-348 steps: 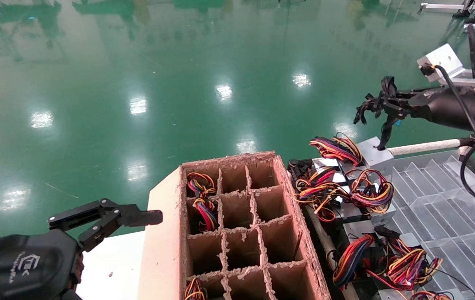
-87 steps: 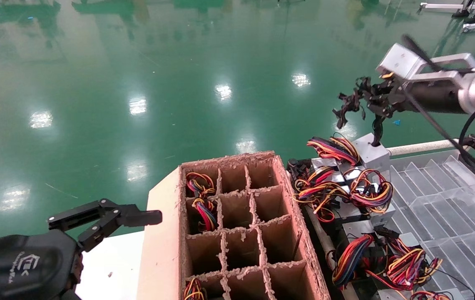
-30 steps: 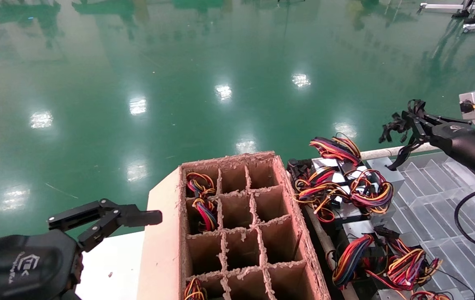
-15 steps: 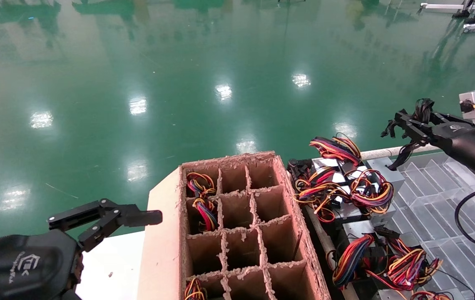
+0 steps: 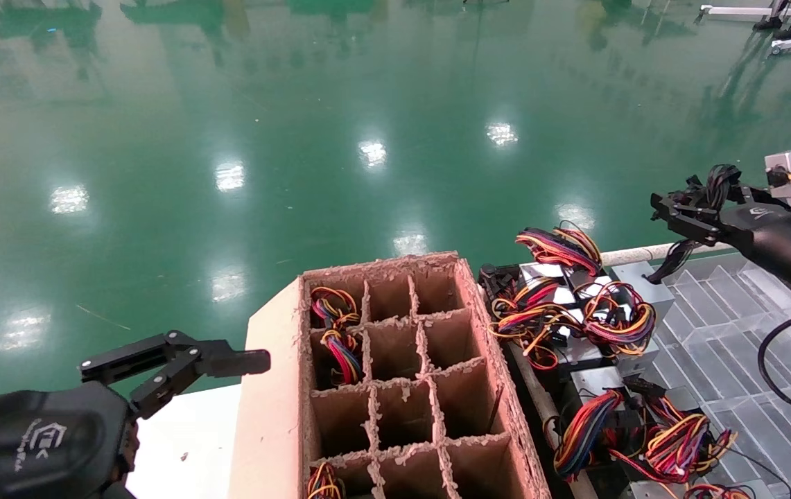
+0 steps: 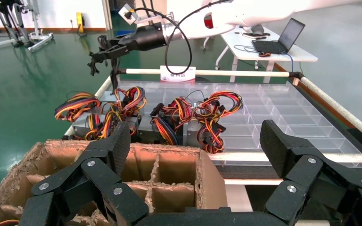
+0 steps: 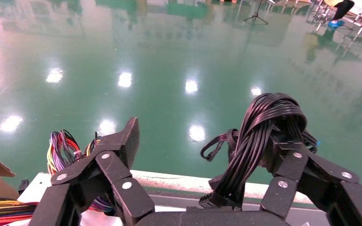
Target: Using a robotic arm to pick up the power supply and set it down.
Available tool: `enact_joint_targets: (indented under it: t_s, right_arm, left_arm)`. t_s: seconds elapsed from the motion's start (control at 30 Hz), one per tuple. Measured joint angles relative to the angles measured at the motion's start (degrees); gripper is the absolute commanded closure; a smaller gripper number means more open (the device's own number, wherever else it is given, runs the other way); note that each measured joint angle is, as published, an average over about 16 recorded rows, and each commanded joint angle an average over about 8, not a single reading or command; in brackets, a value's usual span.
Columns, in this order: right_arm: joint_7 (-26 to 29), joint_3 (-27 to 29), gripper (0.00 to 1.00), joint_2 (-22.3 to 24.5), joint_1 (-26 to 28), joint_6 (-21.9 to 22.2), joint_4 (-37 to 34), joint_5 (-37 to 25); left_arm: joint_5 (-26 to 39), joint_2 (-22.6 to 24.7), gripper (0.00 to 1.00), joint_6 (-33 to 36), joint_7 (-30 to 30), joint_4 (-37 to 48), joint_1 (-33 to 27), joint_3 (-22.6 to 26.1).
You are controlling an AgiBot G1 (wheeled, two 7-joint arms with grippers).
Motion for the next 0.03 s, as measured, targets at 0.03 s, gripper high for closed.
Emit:
enact_joint_targets:
  t_s: [0.03]
  right_arm:
    - [0.00,0.00,0.00,0.00,0.00,0.00,0.00,0.00]
  left_arm:
    - [0.00,0.00,0.00,0.00,0.00,0.00,0.00,0.00]
